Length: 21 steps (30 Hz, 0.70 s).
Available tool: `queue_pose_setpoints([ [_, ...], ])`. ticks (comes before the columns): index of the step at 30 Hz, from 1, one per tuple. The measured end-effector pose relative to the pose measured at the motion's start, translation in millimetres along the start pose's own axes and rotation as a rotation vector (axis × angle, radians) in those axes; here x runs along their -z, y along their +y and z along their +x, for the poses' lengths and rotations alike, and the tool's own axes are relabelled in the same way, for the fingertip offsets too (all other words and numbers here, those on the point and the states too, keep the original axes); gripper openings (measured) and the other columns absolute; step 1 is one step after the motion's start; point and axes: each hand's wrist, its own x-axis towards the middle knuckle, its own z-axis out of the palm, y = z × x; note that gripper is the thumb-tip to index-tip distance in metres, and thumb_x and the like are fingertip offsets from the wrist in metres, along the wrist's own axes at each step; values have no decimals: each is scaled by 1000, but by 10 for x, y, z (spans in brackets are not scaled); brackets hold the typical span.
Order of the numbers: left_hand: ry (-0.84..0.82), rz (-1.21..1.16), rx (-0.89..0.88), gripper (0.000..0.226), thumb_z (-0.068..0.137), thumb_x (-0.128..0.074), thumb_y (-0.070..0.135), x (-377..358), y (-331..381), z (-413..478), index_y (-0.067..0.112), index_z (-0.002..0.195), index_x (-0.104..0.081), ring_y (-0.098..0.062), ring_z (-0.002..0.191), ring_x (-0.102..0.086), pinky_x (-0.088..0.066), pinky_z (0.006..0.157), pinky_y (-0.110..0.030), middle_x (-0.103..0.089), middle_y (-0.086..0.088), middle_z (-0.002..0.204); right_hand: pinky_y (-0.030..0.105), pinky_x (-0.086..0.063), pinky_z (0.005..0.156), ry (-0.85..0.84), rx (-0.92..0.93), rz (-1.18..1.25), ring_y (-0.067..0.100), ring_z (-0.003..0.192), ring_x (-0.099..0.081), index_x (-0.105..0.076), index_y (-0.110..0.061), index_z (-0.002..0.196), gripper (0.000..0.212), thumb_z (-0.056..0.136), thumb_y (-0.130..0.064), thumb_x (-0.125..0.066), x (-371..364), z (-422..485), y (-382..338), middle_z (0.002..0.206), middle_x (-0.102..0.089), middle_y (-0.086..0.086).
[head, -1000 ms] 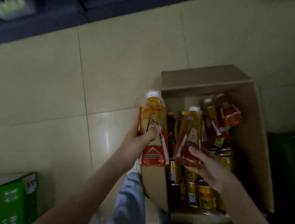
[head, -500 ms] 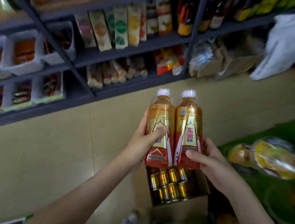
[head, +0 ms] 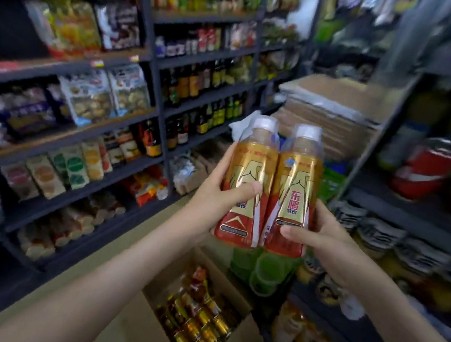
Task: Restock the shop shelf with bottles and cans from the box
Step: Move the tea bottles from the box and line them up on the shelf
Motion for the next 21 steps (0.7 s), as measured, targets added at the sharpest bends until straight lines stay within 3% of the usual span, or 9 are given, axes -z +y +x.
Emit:
queue_pose_setpoints([
  [4, -99, 29, -111, 78, 81, -74, 28, -812, 500, -78, 51, 141, -30, -31, 102, -68, -53, 87, -54, -65, -3, 122, 32, -57, 78, 102, 160, -8, 18, 100, -69, -52, -24, 124, 70, 63, -12, -85, 505, -739, -507, 111, -71, 1],
  [7, -163, -21, -160, 65, 87, -64, 24, -1521, 772, -164, 47, 139, -34, -29, 93, -70, -58, 76, -44, -68, -7, 116, 29, -58, 70, 128, 268, 13, 22, 99, -69, -53, -22, 123, 71, 61, 0, -82, 1002, -1295, -848, 110, -71, 5],
  [9, -214, -36, -201, 54, 86, -63, 24, -2013, 874, -191, 50, 129, -41, -26, 88, -71, -59, 69, -38, -69, -7, 112, 30, -58, 70, 148, 313, 18, 23, 100, -69, -53, -20, 124, 70, 60, -2, -76, 1375, -1668, -987, 112, -70, 7],
  [13, -283, -75, -308, 69, 73, -71, 32, -3025, 997, -174, 50, 132, -40, -27, 94, -70, -56, 77, -43, -69, -3, 114, 35, -58, 77, 203, 387, -39, 25, 106, -67, -52, -22, 127, 77, 58, -8, -82, 2107, -2355, -1171, 117, -68, 7],
  [16, -288, -109, -369, 83, 69, -73, 33, -3668, 1050, -127, 45, 141, -34, -25, 95, -70, -56, 78, -43, -69, -2, 113, 34, -59, 75, 312, 468, -68, 23, 101, -68, -53, -22, 124, 71, 61, 1, -79, 2639, -2761, -1354, 113, -70, 6],
  [21, -271, -125, -426, 78, 70, -72, 32, -4270, 1167, -14, 43, 139, -37, -22, 92, -70, -57, 73, -38, -70, 0, 107, 32, -58, 71, 478, 584, -79, 18, 99, -69, -55, -25, 117, 66, 58, -3, -75, 3361, -3030, -1714, 111, -69, 1],
])
